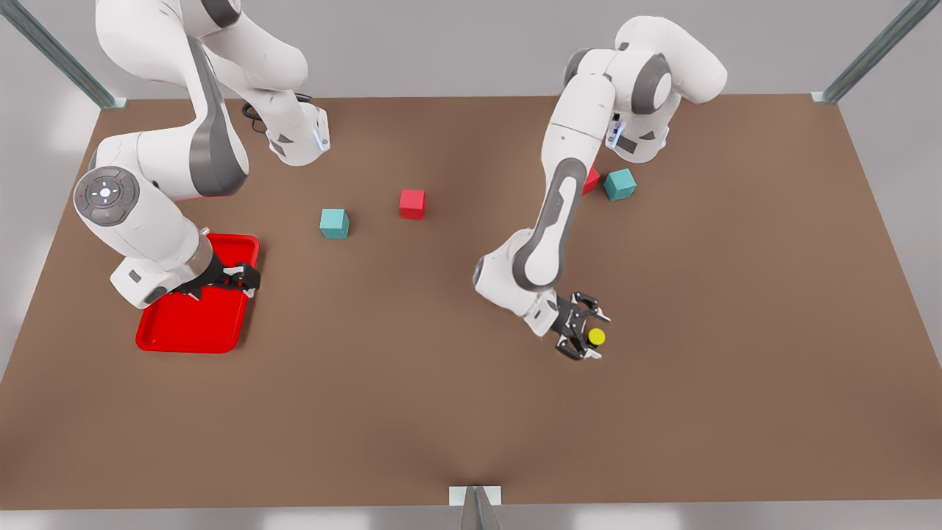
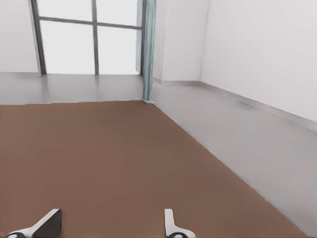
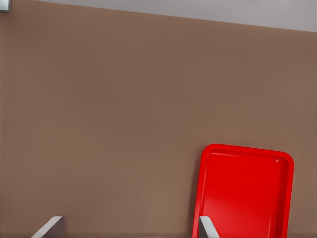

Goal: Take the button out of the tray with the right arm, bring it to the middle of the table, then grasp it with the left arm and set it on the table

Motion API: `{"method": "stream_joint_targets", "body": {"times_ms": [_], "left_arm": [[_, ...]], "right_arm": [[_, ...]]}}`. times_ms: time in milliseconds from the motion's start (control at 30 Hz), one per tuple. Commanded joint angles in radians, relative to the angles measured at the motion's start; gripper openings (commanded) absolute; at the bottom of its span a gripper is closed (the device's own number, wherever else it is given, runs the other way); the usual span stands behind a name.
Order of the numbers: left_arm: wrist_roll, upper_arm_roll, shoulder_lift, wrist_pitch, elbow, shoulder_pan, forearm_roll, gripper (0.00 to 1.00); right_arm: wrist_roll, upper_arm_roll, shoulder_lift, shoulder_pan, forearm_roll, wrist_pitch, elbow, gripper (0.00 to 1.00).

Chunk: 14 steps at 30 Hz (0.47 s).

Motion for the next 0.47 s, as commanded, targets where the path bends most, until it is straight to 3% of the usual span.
{"method": "stream_joint_targets", "body": {"times_ms": [0, 33, 67, 100, 167, 200, 233, 267, 333, 367, 433], "left_arm": [[1.43, -0.046, -0.14, -0.205, 0.024, 0.038, -0.269, 1.0], [1.908, 0.004, -0.163, -0.23, 0.15, 0.114, -0.647, 1.0], [2.14, 0.121, -0.163, -0.354, 0.23, 0.153, -0.955, 1.0], [2.27, 0.167, -0.218, -0.428, 0.251, 0.151, -1.043, 1.0], [2.318, 0.17, -0.382, -0.497, 0.259, 0.153, -0.988, 1.0], [2.327, 0.025, -0.502, -0.521, 0.253, 0.228, -0.813, 1.0], [2.328, -0.236, -0.606, -0.515, 0.187, 0.433, -0.719, 1.0], [2.403, -0.253, -0.718, -0.488, 0.086, 0.49, -0.719, 1.0], [2.433, -0.376, -0.775, -0.376, -0.034, 0.637, -0.713, 1.0], [2.42, -0.374, -0.692, -0.337, -0.036, 0.622, -0.701, 1.0], [2.417, -0.39, -0.694, -0.326, -0.034, 0.634, -0.682, 1.0]], "right_arm": [[-0.002, 0.002, -0.001, 0.0, 0.001, -0.003, 0.001, 1.0], [-0.002, 0.0, -0.001, 0.0, 0.001, -0.006, 0.001, 1.0], [-0.002, 0.0, -0.001, -0.002, 0.001, -0.006, 0.002, 1.0], [-0.002, 0.002, -0.001, 0.0, 0.001, -0.006, 0.001, 1.0], [-0.002, 0.002, -0.001, 0.0, 0.001, -0.006, 0.001, 1.0], [-0.002, 0.0, -0.001, 0.001, 0.001, -0.018, 0.001, 1.0], [-0.005, 0.002, -0.001, 0.001, 0.001, -0.02, 0.002, 1.0], [-0.007, 0.002, 0.0, 0.003, -0.001, -0.02, 0.002, 1.0], [-0.007, 0.0, 0.006, 0.0, 0.001, -0.02, 0.007, 1.0], [-0.007, 0.002, 0.006, 0.0, 0.001, -0.02, 0.005, 1.0], [-0.007, 0.002, 0.006, 0.0, 0.001, -0.02, 0.007, 1.0]]}}
